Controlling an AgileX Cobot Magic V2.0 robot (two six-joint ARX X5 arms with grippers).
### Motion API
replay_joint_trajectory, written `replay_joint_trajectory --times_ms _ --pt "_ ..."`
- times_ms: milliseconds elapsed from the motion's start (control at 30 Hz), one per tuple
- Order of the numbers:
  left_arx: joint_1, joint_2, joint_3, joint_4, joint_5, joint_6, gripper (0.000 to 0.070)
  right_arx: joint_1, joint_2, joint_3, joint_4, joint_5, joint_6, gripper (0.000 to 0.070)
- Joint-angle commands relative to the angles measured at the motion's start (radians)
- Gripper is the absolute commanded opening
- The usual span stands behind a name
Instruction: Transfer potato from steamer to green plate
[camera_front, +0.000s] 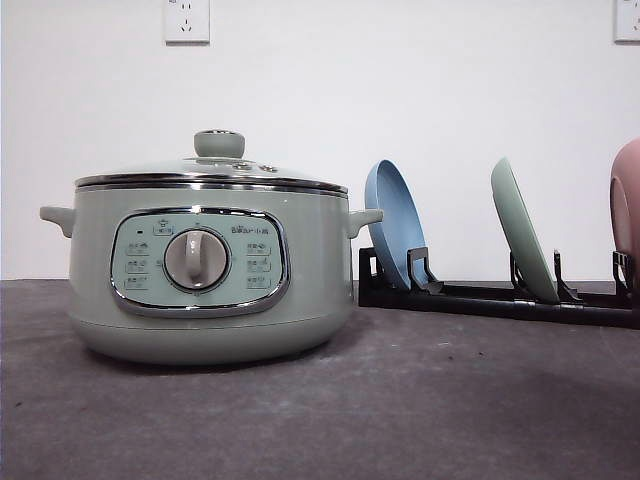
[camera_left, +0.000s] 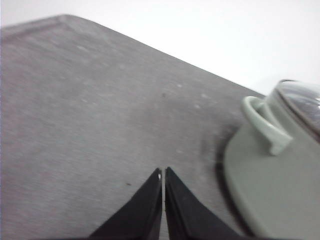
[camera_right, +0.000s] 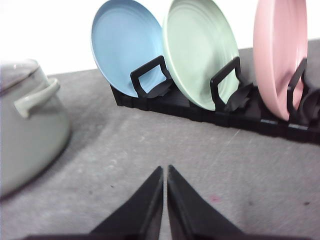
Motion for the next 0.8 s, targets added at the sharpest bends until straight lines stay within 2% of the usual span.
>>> replay_joint_trajectory --times_ms 0,167,467,600,767 --pt "0.003 -0.002 -0.002 -0.006 0.037 -0.05 0.0 -0.001 -0.002 -0.001 0.018 -0.003 0.079 0.0" --pt "0.004 0.001 0.063 -0.045 0.055 -0.091 0.0001 -0.001 -0.002 0.035 0.012 0.031 0.158 0.0" --pt "0.004 0.073 0.265 -0.119 0.081 -0.094 0.0001 -0.001 0.02 0.218 -0.014 0.051 0.158 0.0" --pt "0.004 0.141 0.37 -0.146 0.131 -0.061 0.0001 -0.001 0.072 0.324 -0.063 0.052 0.138 0.0" --pt "0.003 0.249 0.503 -0.224 0.2 0.018 0.0001 -0.001 0.177 0.462 -0.159 0.049 0.079 0.0"
